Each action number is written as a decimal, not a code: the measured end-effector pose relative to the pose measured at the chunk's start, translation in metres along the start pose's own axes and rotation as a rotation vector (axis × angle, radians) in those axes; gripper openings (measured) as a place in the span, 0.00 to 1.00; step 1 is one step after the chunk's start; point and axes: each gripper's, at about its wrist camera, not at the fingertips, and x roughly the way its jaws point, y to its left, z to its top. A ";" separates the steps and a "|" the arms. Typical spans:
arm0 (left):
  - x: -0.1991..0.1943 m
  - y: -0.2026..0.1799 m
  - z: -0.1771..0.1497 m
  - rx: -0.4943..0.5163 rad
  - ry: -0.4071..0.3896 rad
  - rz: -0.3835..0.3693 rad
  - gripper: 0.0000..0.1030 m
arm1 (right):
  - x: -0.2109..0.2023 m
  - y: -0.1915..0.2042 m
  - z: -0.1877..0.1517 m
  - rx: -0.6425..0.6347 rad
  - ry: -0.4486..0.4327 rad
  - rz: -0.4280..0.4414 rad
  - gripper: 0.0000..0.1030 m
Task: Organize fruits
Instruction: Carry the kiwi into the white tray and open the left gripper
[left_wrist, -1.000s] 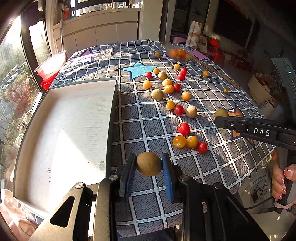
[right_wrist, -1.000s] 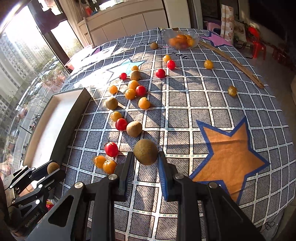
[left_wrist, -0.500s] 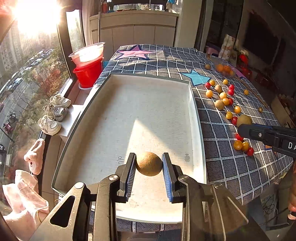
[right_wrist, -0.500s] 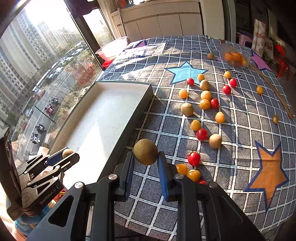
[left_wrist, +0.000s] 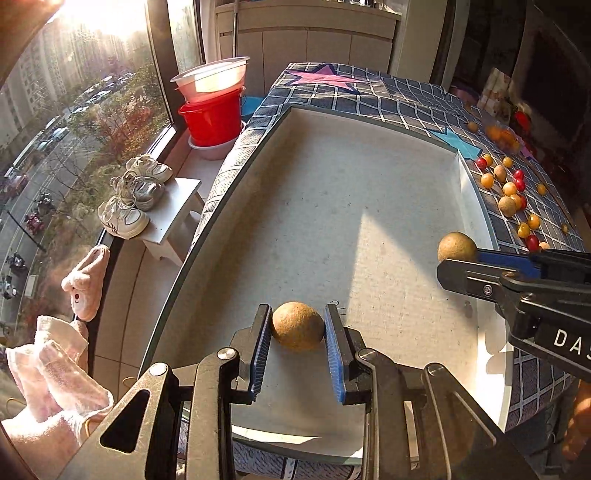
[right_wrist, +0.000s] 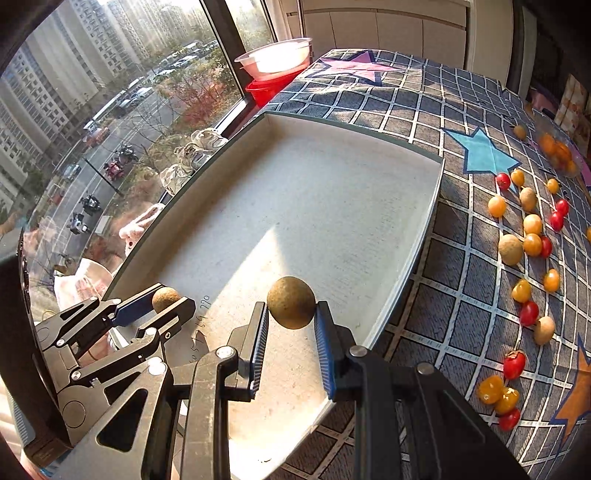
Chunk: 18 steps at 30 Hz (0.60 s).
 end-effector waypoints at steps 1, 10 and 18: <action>0.001 0.000 0.000 -0.001 0.002 0.001 0.29 | 0.006 -0.001 0.003 -0.003 0.008 -0.010 0.27; 0.003 -0.001 0.000 0.017 -0.012 0.014 0.29 | 0.021 0.003 0.003 -0.038 0.031 -0.072 0.27; -0.006 0.002 -0.002 0.004 -0.078 0.030 0.79 | 0.002 -0.001 0.008 -0.030 -0.017 -0.064 0.58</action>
